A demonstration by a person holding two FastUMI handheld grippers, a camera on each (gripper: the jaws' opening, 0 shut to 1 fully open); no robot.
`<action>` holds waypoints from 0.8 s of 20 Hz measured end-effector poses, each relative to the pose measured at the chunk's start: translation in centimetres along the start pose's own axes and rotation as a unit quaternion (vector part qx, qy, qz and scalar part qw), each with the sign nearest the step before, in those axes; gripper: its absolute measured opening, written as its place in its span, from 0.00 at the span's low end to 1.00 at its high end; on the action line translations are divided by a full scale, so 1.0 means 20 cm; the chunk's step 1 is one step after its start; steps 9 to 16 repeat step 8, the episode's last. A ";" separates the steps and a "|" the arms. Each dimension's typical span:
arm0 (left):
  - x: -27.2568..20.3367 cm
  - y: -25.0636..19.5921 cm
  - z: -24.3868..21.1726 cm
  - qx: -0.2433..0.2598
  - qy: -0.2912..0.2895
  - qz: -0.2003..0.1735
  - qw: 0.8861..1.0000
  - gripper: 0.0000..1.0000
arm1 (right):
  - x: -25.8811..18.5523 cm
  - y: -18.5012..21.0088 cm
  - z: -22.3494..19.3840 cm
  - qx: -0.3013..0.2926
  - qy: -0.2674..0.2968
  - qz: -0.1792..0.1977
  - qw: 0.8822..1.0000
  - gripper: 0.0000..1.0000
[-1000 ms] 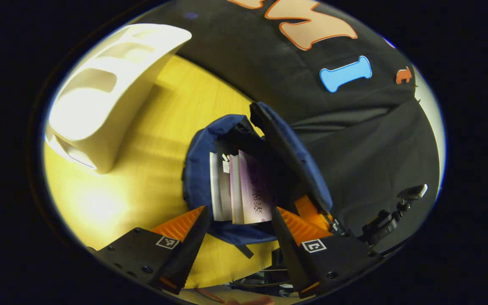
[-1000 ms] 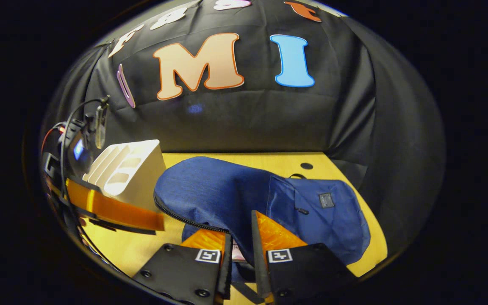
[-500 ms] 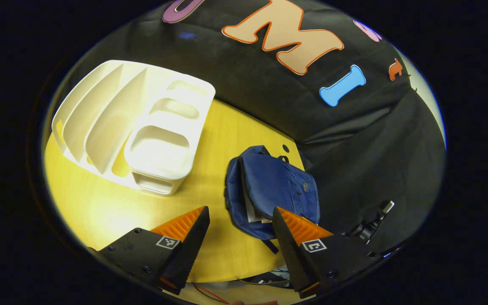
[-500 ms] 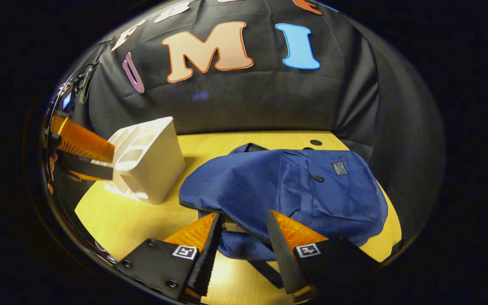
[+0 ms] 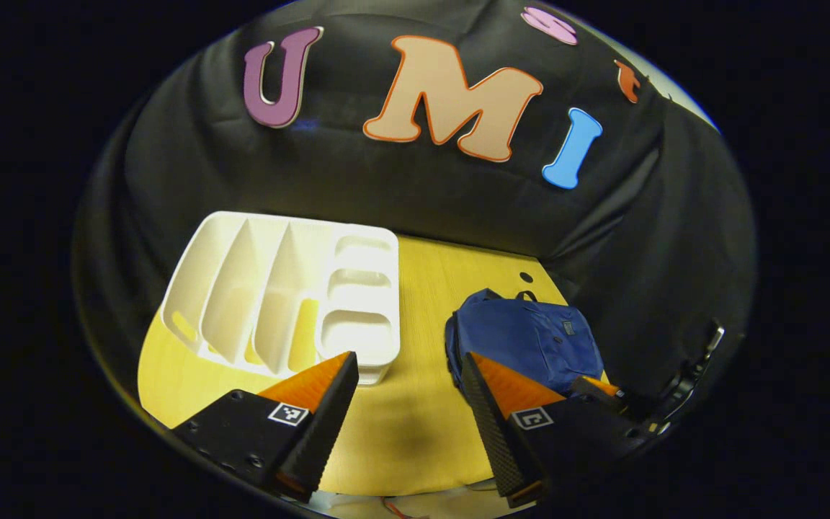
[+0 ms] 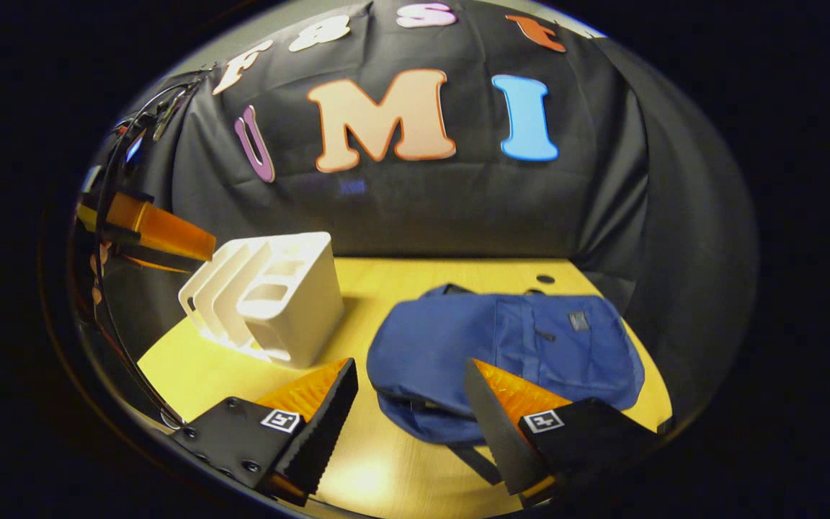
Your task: Open the schoolbag, grab two books from the bookshelf and put them into the schoolbag.
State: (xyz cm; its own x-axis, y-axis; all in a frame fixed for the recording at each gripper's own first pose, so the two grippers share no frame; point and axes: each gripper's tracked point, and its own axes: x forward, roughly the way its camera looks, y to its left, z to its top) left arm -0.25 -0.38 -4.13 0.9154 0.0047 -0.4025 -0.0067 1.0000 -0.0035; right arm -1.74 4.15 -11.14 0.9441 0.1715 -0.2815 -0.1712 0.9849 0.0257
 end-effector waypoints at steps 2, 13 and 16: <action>-0.03 0.02 0.01 0.016 0.005 0.017 1.000 0.86 | 0.02 0.04 0.16 0.006 -0.036 0.013 0.999 0.96; -0.15 0.19 0.12 0.070 -0.010 0.094 0.993 0.85 | 0.03 0.09 0.48 0.012 -0.101 0.035 0.994 0.94; -0.15 0.19 0.12 0.070 -0.010 0.094 0.993 0.85 | 0.03 0.09 0.48 0.012 -0.101 0.035 0.994 0.94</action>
